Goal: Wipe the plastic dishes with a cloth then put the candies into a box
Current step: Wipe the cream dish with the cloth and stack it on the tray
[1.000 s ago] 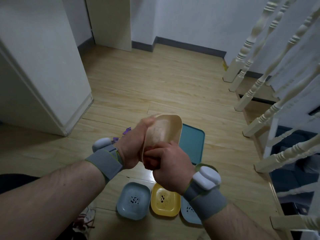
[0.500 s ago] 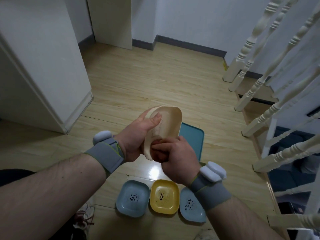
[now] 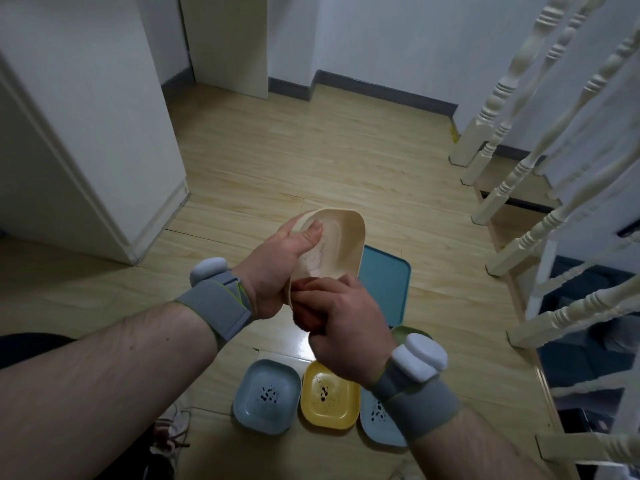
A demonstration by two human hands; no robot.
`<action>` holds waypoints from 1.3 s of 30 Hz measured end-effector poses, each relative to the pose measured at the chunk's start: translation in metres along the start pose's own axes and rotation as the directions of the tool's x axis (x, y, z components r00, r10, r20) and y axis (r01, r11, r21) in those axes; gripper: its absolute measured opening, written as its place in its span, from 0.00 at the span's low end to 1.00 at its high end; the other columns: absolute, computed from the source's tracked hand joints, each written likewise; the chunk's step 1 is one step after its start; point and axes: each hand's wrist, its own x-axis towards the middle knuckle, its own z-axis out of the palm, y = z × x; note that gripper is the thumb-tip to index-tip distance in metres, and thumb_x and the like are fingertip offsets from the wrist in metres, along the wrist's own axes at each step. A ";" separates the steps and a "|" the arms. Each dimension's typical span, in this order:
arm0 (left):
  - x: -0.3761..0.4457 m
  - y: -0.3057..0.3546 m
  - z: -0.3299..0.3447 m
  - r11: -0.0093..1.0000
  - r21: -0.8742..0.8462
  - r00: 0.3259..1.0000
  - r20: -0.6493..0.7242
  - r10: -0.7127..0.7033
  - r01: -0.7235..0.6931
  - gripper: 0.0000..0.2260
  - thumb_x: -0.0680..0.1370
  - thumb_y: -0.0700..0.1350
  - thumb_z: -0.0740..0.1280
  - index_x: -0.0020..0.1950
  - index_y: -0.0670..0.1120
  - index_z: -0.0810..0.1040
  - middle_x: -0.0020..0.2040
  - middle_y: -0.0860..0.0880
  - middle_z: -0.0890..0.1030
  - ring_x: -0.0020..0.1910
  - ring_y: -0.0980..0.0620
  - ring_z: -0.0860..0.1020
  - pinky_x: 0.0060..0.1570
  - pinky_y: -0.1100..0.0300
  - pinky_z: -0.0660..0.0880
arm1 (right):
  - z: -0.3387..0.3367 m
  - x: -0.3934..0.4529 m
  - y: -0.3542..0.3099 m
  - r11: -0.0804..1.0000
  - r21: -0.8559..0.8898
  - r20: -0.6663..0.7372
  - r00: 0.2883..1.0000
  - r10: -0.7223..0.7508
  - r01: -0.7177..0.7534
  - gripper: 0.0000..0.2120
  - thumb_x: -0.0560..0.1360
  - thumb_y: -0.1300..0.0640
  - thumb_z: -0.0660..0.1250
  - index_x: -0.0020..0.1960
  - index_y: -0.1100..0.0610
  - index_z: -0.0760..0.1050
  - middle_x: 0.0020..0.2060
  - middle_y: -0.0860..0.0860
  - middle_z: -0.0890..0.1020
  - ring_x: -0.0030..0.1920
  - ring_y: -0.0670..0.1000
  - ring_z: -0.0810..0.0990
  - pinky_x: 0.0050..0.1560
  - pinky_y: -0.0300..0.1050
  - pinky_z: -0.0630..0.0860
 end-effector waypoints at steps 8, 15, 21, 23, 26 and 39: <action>0.000 0.000 -0.002 0.998 0.059 0.999 0.026 -0.040 0.039 0.17 0.79 0.56 0.61 0.65 0.51 0.73 0.52 0.42 0.81 0.48 0.43 0.81 0.47 0.42 0.77 | -0.002 0.000 0.026 0.979 -0.180 -0.011 0.996 0.091 -0.092 0.19 0.64 0.55 0.75 0.53 0.43 0.82 0.52 0.41 0.83 0.41 0.50 0.70 0.37 0.44 0.72; 0.002 0.001 -0.005 0.998 -0.005 0.998 -0.028 -0.062 0.062 0.20 0.79 0.56 0.60 0.67 0.47 0.72 0.63 0.37 0.77 0.61 0.36 0.78 0.63 0.33 0.70 | -0.004 0.001 0.013 0.999 0.022 0.033 0.999 0.025 -0.026 0.21 0.64 0.54 0.74 0.57 0.43 0.81 0.54 0.41 0.82 0.45 0.51 0.73 0.43 0.40 0.71; 0.003 0.003 0.002 0.999 0.052 1.000 -0.002 -0.015 0.015 0.17 0.80 0.55 0.61 0.67 0.51 0.72 0.56 0.40 0.81 0.50 0.43 0.81 0.52 0.40 0.76 | -0.012 0.005 0.024 0.979 -0.169 0.022 0.993 0.117 -0.112 0.20 0.69 0.54 0.72 0.60 0.42 0.79 0.57 0.40 0.81 0.46 0.50 0.70 0.43 0.43 0.71; 0.003 0.000 0.005 0.999 0.035 0.998 -0.058 0.007 -0.005 0.16 0.81 0.54 0.61 0.66 0.48 0.73 0.55 0.39 0.80 0.49 0.43 0.81 0.53 0.41 0.76 | -0.004 0.004 0.005 0.997 -0.002 0.023 0.997 0.074 -0.074 0.20 0.68 0.54 0.72 0.59 0.44 0.80 0.56 0.41 0.82 0.47 0.50 0.71 0.44 0.40 0.70; 0.005 0.002 0.001 0.999 -0.033 0.995 -0.088 -0.044 0.041 0.19 0.81 0.55 0.61 0.66 0.45 0.73 0.59 0.35 0.79 0.54 0.39 0.80 0.61 0.37 0.72 | -0.002 0.003 0.001 0.998 0.068 -0.005 1.000 0.002 -0.002 0.20 0.65 0.55 0.74 0.57 0.46 0.81 0.53 0.42 0.83 0.44 0.50 0.72 0.42 0.39 0.70; 0.000 0.026 -0.020 0.918 0.222 0.929 0.100 -0.356 0.328 0.26 0.76 0.61 0.62 0.63 0.43 0.79 0.58 0.39 0.82 0.59 0.36 0.79 0.65 0.33 0.68 | 0.011 -0.009 0.031 0.965 -0.244 -0.120 0.985 -0.123 0.091 0.18 0.61 0.55 0.76 0.50 0.50 0.81 0.44 0.47 0.84 0.41 0.53 0.77 0.39 0.49 0.76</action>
